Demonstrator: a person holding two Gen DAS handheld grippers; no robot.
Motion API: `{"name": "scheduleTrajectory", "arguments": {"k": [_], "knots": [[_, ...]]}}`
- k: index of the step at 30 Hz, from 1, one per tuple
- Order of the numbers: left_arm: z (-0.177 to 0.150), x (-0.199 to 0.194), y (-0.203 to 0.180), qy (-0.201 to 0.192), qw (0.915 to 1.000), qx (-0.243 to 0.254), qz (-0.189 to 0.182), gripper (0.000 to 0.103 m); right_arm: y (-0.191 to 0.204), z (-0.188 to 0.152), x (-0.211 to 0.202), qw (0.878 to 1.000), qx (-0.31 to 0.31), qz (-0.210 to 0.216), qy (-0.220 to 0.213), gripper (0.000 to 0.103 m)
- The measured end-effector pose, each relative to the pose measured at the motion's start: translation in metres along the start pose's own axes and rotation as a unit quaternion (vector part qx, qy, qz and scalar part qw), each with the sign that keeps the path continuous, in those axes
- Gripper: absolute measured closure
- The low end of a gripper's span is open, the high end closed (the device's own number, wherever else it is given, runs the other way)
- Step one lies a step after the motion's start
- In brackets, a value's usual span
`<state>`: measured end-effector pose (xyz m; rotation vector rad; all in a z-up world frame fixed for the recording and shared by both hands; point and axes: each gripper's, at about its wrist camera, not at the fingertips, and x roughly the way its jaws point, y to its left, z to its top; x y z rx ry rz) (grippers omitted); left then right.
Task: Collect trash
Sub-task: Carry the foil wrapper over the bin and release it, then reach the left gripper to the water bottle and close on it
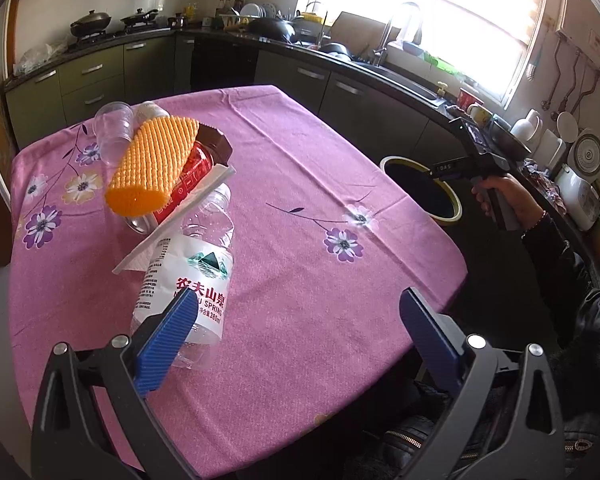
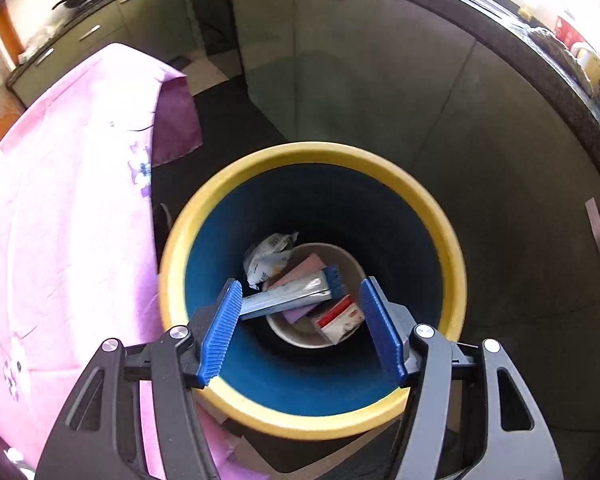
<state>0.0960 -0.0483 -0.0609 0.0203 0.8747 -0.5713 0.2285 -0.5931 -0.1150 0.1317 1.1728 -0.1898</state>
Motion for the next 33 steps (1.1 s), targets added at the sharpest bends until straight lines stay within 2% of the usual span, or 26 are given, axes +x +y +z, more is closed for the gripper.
{"name": "scheduleTrajectory", "arguments": {"k": [4,7,16,18,24,33], "knots": [[0.01,0.006,0.01,0.019,0.9994,-0.009,0.029,0.007,0.017,-0.002,0.001,1.0,-0.012,0.009,0.0,0.041],[0.017,0.009,0.016,0.03,0.9989,-0.005,0.034,0.007,0.024,-0.007,0.004,1.0,-0.018,0.015,0.005,0.041],[0.03,0.039,0.035,0.116,0.9922,-0.003,0.044,0.007,0.033,-0.005,0.02,0.999,-0.02,0.025,0.014,0.041],[0.033,0.047,0.039,0.139,0.9895,-0.01,0.037,0.007,0.034,-0.005,0.023,0.999,-0.02,0.026,0.015,0.041],[0.042,0.065,0.049,0.193,0.9797,-0.011,0.055,0.007,0.036,-0.005,0.031,0.999,-0.02,0.029,0.02,0.041],[0.052,0.1,0.05,0.264,0.9609,0.026,0.079,0.007,0.038,-0.006,0.045,0.999,-0.022,0.032,0.03,0.041]]}}
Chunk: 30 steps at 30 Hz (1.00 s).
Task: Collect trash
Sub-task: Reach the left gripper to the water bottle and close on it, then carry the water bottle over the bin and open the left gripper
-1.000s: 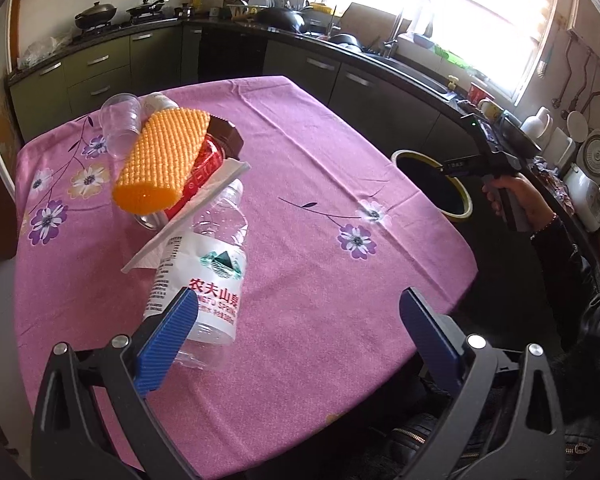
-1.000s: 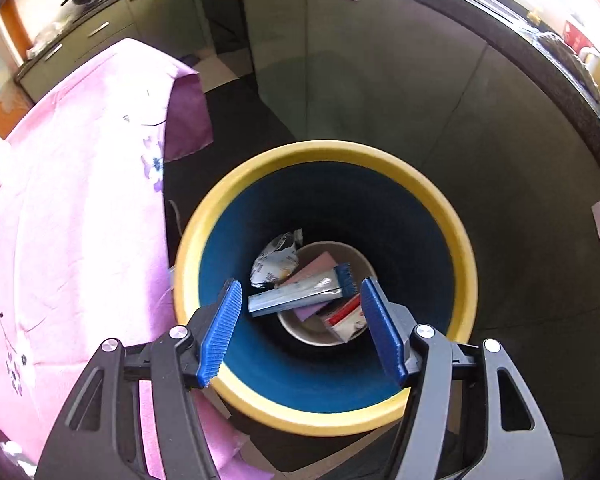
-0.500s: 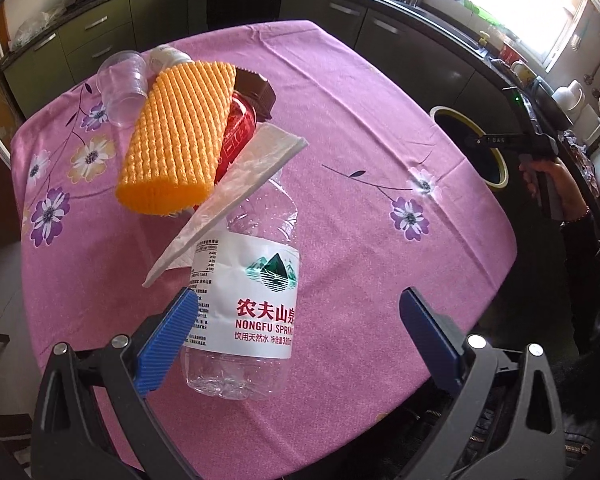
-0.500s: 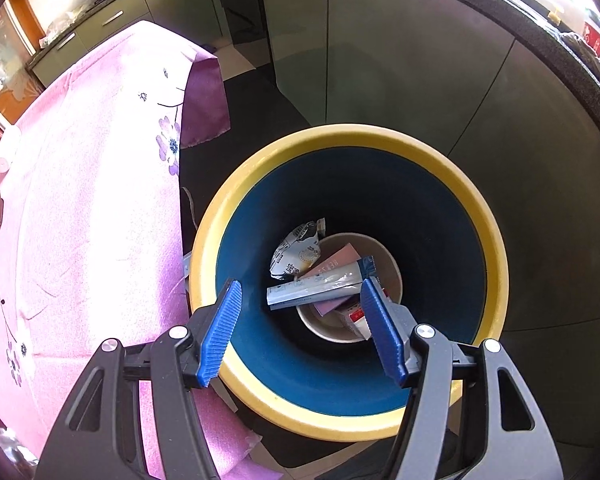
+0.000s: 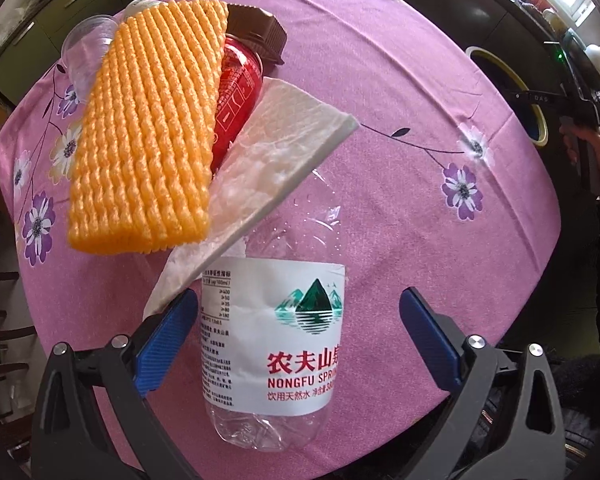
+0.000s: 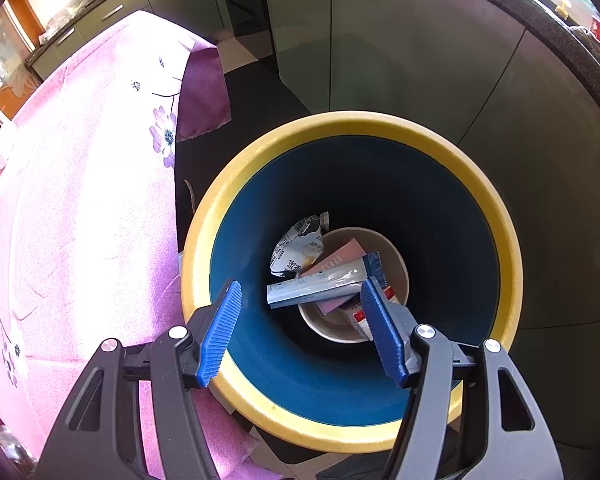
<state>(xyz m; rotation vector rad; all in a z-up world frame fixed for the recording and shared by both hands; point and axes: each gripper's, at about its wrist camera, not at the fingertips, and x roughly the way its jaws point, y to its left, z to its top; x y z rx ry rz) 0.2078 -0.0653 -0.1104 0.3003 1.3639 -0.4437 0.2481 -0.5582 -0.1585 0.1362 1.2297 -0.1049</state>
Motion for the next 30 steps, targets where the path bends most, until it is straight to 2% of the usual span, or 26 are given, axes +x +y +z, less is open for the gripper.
{"name": "scheduleTrajectory", "arguments": {"k": [6,8,10,14,18,23,30], "knots": [[0.011,0.012,-0.003,0.034,0.9987,0.029,0.025,0.008,-0.003,-0.001,0.007,1.0,0.003,-0.001,0.006,0.041],[0.012,0.015,-0.005,0.048,0.9977,0.037,0.029,0.015,-0.003,-0.001,0.008,1.0,0.003,0.0,0.007,0.041],[0.013,0.018,-0.006,0.061,0.9968,0.04,0.032,0.028,-0.003,-0.001,0.009,1.0,0.002,0.001,0.007,0.041],[0.014,0.025,-0.006,0.079,0.9955,0.041,0.032,0.033,-0.002,-0.001,0.009,1.0,0.0,0.004,0.007,0.041],[0.015,0.022,-0.004,0.077,0.9959,0.04,0.024,0.04,-0.001,-0.002,0.008,1.0,-0.003,0.006,0.007,0.041],[0.005,0.012,-0.008,0.076,0.9956,0.053,0.014,0.041,0.0,-0.004,0.003,1.0,-0.005,0.008,0.005,0.041],[-0.017,-0.016,-0.026,0.054,0.9961,0.07,-0.004,0.041,0.002,-0.004,-0.001,1.0,-0.009,0.011,0.002,0.041]]}}
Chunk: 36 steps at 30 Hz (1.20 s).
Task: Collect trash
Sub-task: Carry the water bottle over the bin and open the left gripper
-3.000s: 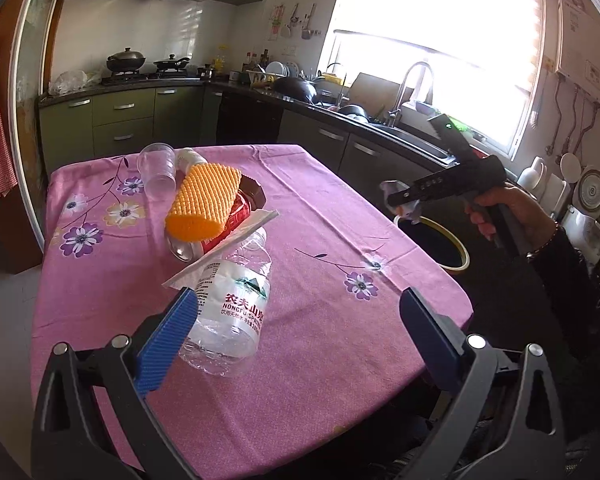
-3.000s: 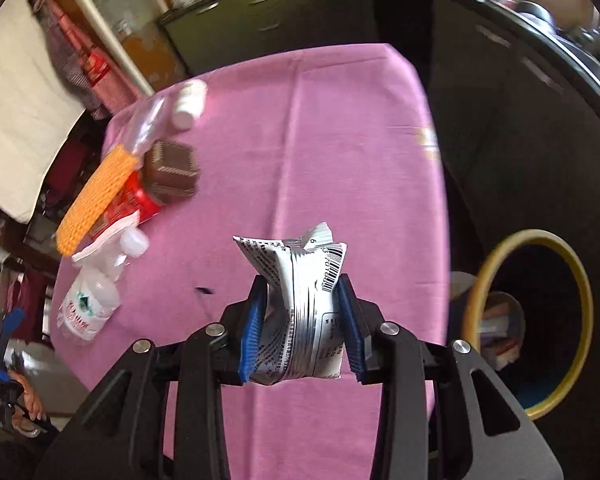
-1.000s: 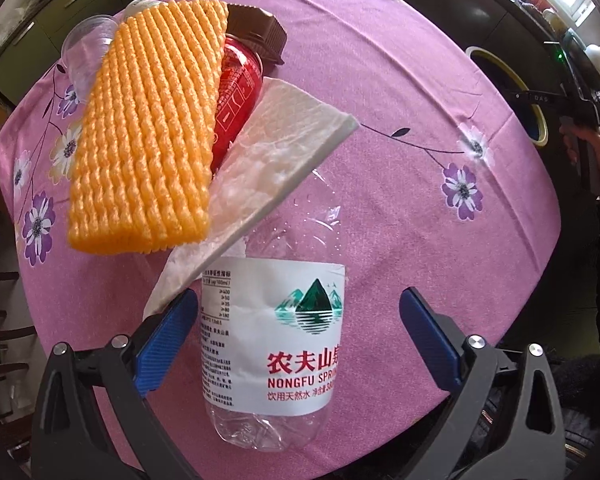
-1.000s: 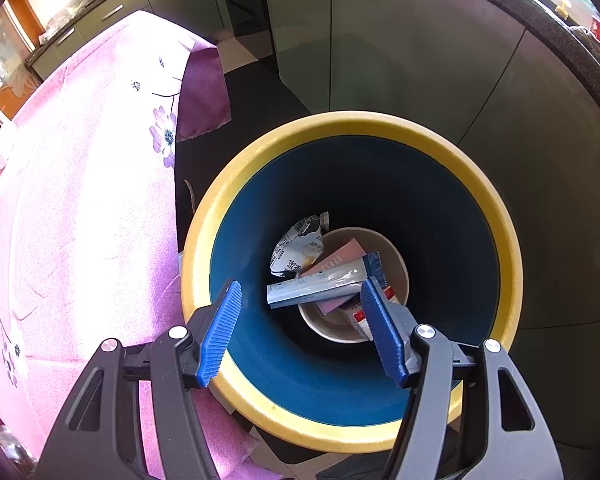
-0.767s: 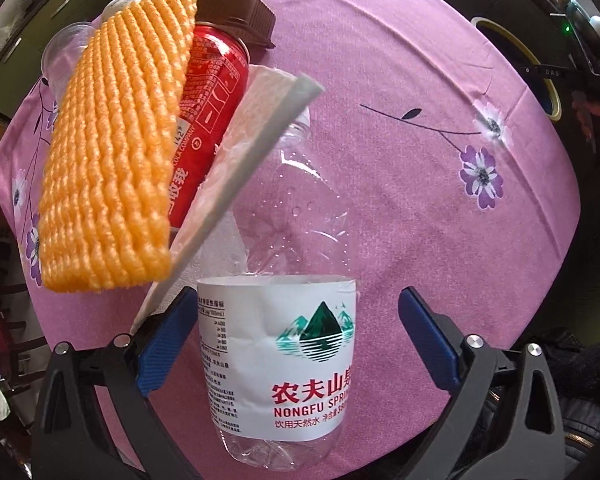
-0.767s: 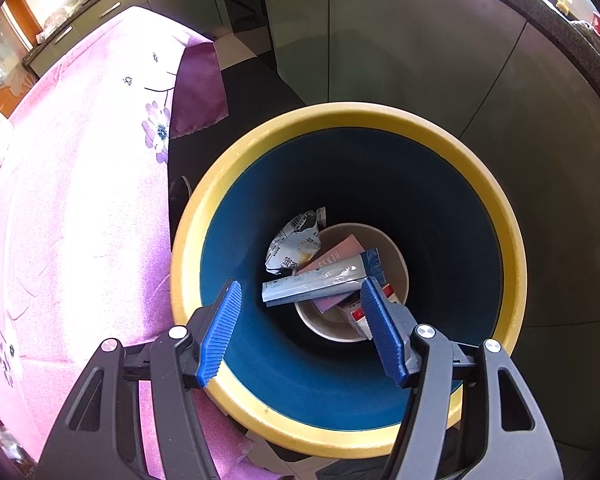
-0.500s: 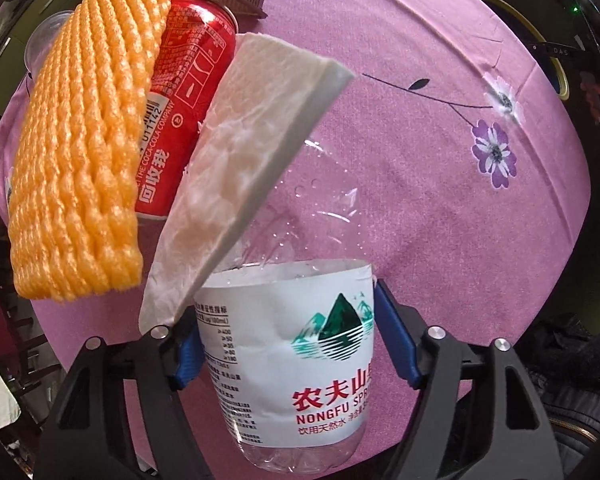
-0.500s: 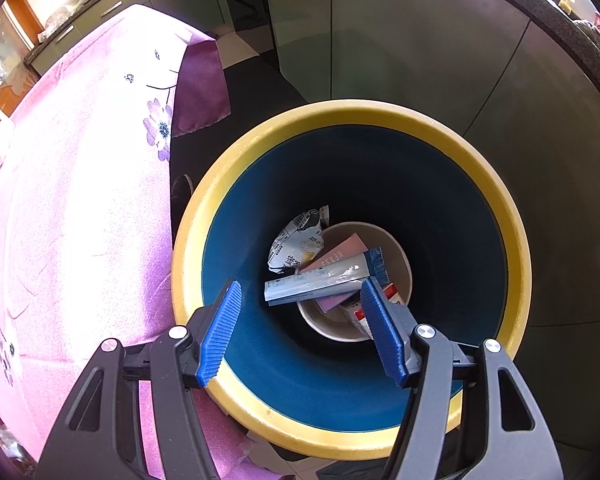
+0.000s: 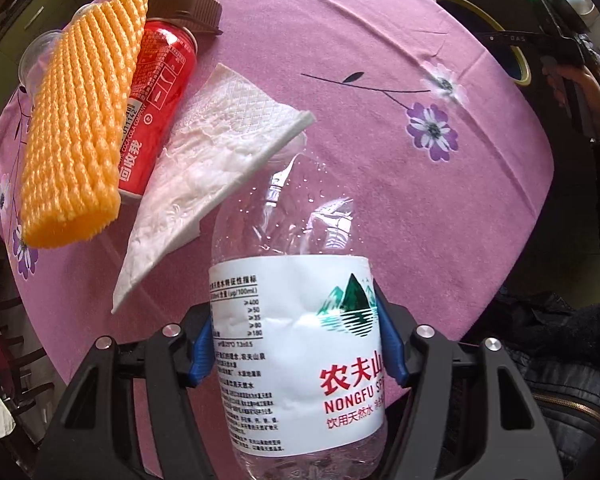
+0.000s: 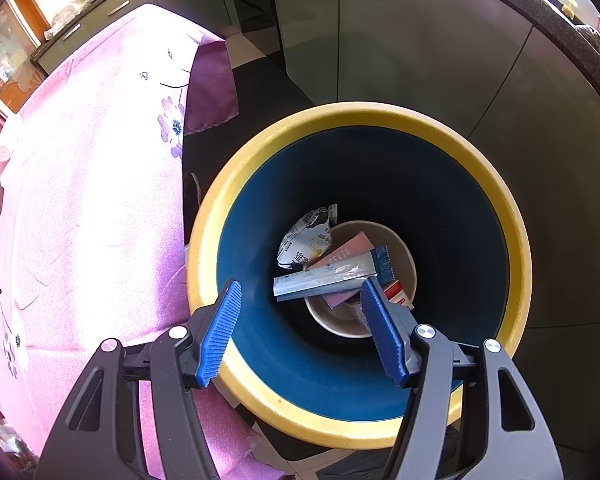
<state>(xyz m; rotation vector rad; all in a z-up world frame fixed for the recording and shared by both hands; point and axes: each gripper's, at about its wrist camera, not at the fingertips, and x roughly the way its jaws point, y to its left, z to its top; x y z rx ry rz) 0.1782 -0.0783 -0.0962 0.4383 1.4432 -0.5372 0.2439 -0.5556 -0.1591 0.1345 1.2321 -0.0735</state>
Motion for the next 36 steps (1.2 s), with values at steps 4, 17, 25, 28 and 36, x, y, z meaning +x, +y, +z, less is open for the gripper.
{"name": "scheduleTrajectory", "arguments": {"k": [4,17,25,28,36], "knots": [[-0.015,-0.016,-0.01,-0.014,0.9998,0.013,-0.001,0.042,0.001,0.0,-0.003,1.0,-0.003,0.004,-0.004,0.041],[-0.038,-0.065,-0.041,-0.063,0.9969,0.045,0.012,0.042,0.003,-0.007,-0.026,1.0,-0.006,0.01,-0.023,0.041],[-0.011,-0.085,-0.084,-0.105,0.9905,0.088,-0.005,0.042,-0.009,-0.012,-0.044,0.999,0.01,0.016,-0.046,0.041],[0.014,-0.091,-0.107,-0.123,0.985,0.117,-0.029,0.042,-0.021,-0.016,-0.06,0.997,0.024,0.02,-0.07,0.041],[0.131,-0.049,-0.206,-0.135,0.9625,0.212,-0.102,0.041,-0.063,-0.038,-0.104,0.992,0.049,0.005,-0.119,0.041]]}}
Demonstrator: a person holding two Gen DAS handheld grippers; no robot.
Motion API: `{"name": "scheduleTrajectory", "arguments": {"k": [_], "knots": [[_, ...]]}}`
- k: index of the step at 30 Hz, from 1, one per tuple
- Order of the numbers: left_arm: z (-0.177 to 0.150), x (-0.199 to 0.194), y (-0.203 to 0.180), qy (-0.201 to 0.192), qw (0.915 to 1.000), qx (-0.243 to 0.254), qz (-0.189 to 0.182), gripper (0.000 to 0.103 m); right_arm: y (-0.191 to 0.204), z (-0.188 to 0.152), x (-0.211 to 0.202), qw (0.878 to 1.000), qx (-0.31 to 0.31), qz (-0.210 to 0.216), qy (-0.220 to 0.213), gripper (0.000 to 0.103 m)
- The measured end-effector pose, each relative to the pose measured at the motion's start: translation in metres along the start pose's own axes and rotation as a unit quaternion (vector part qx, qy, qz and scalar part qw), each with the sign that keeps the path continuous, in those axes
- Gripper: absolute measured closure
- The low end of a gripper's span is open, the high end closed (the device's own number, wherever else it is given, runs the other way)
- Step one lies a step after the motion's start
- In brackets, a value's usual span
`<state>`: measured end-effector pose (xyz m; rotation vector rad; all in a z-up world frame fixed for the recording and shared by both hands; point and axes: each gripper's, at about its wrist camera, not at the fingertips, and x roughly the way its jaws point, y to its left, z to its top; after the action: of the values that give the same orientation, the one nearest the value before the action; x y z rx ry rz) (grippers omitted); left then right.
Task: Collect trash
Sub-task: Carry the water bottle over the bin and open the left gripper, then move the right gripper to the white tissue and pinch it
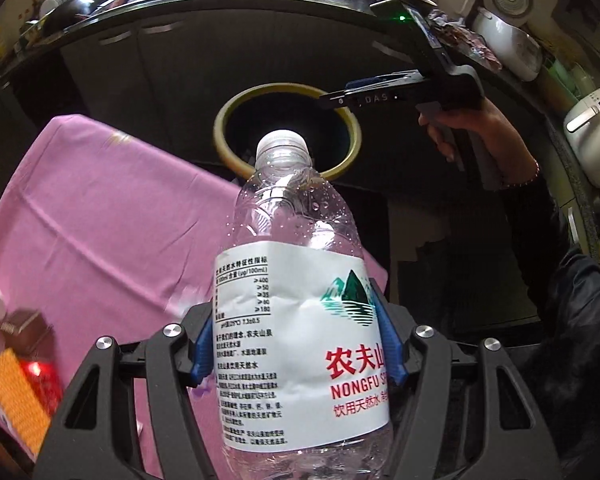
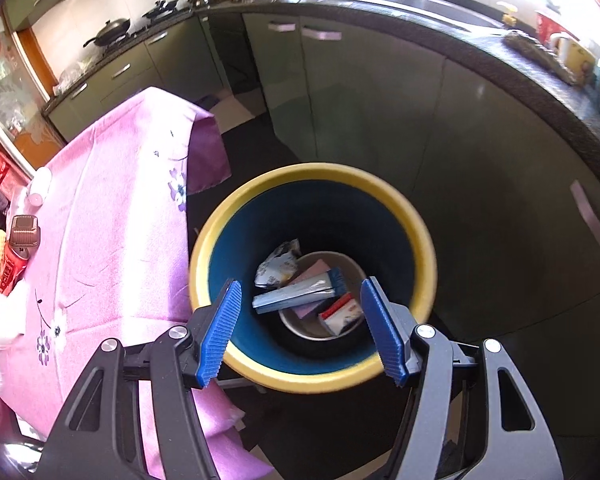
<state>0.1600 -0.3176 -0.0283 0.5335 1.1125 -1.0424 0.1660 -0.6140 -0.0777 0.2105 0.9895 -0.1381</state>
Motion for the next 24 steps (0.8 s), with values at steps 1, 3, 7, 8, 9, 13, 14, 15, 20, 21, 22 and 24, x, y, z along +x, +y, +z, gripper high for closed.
{"name": "scheduleTrajectory", "arguments": {"k": [1,3,7,8,9,13,14,15,20,21,22,24], "knots": [[0.016,0.013,0.0,0.002,0.9999,0.003,-0.009,0.041,-0.008,-0.002,-0.006,1.0,0.005,-0.004,-0.006,0.041],[0.048,0.041,-0.001,0.009,0.9995,0.009,-0.029,0.041,-0.023,-0.005,-0.018,1.0,0.014,-0.012,-0.016,0.041],[0.105,0.099,0.004,0.022,0.9986,0.008,-0.047,0.041,-0.05,-0.014,-0.034,0.999,0.031,-0.026,-0.026,0.041],[0.118,0.113,0.005,0.025,0.9984,0.007,-0.05,0.041,-0.056,-0.016,-0.036,0.999,0.034,-0.029,-0.026,0.041],[0.13,0.127,0.006,0.028,0.9984,0.004,-0.049,0.041,-0.06,-0.018,-0.038,0.998,0.037,-0.032,-0.026,0.041],[0.16,0.169,0.013,0.041,0.998,-0.014,-0.045,0.041,-0.075,-0.025,-0.038,0.998,0.046,-0.037,-0.02,0.041],[0.166,0.179,0.015,0.046,0.9979,-0.019,-0.042,0.041,-0.077,-0.025,-0.037,0.998,0.047,-0.037,-0.018,0.041],[0.17,0.185,0.018,0.047,0.9976,-0.026,-0.042,0.04,-0.079,-0.025,-0.036,0.998,0.049,-0.037,-0.017,0.041],[0.175,0.191,0.033,0.024,0.9959,-0.074,-0.046,0.016,-0.08,-0.03,-0.034,0.998,0.051,-0.032,-0.017,0.04],[0.173,0.188,0.036,0.016,0.9951,-0.082,-0.053,0.016,-0.079,-0.03,-0.033,0.998,0.051,-0.03,-0.018,0.04],[0.171,0.184,0.039,0.008,0.9939,-0.092,-0.06,0.015,-0.078,-0.03,-0.033,0.998,0.05,-0.028,-0.019,0.04],[0.165,0.173,0.046,-0.002,0.9914,-0.113,-0.065,0.014,-0.076,-0.031,-0.033,0.998,0.048,-0.023,-0.02,0.038]]}}
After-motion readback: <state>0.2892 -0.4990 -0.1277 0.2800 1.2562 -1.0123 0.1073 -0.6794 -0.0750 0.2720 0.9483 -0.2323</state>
